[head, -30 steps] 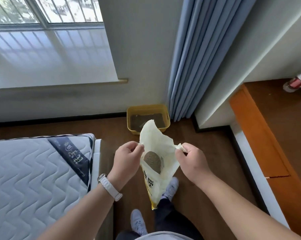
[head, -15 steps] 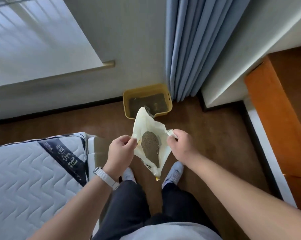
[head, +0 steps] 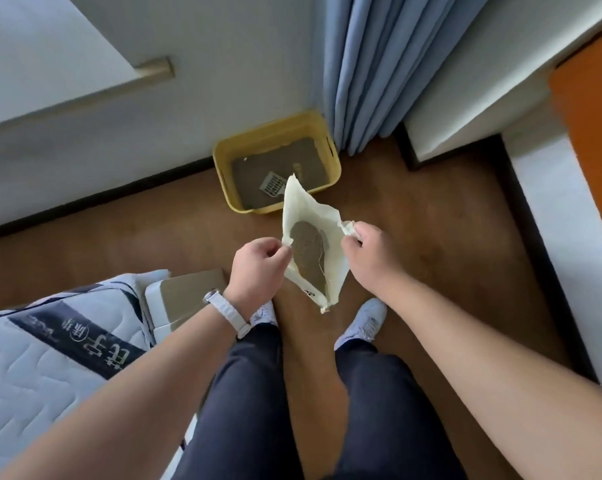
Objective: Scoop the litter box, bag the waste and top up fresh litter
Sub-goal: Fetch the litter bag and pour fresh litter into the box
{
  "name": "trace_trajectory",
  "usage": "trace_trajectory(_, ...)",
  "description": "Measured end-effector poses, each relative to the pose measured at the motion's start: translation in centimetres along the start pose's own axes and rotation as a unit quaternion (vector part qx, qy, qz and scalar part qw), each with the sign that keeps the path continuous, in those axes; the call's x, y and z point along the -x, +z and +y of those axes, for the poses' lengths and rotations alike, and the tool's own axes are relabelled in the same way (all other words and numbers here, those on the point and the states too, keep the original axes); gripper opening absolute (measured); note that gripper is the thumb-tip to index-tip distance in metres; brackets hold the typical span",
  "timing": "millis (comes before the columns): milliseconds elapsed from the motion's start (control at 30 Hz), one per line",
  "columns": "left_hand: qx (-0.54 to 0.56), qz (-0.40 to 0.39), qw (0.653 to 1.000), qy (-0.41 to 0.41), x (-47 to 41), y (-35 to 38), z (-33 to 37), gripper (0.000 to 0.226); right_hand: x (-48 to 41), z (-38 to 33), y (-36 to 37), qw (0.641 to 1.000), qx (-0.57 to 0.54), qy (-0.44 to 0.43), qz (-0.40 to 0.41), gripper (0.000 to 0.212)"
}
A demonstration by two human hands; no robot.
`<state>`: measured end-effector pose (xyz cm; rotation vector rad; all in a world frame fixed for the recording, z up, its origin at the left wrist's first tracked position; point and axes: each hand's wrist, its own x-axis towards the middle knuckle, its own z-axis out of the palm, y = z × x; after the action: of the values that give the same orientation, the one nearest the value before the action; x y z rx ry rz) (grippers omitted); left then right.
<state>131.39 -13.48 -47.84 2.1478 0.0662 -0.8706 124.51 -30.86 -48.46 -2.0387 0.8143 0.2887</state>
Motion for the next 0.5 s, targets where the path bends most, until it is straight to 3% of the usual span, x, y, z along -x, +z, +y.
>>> trace_trajectory(267,0.056,0.007,0.998,-0.034,-9.4,5.5,-8.4,0.024,-8.7,8.1,6.9,0.998,0.063,-0.009,-0.023,0.039)
trace_trajectory(367,0.075,0.027,0.997,-0.010,-13.2,8.3,-10.3,0.025,-12.4,11.1,9.4,0.998,0.054,-0.026,-0.016,0.038)
trace_trajectory(500,0.079,0.039,0.995,0.047,-18.3,11.8,-10.3,0.028,-17.1,14.2,11.6,0.990,0.043,-0.133,0.004,0.038)
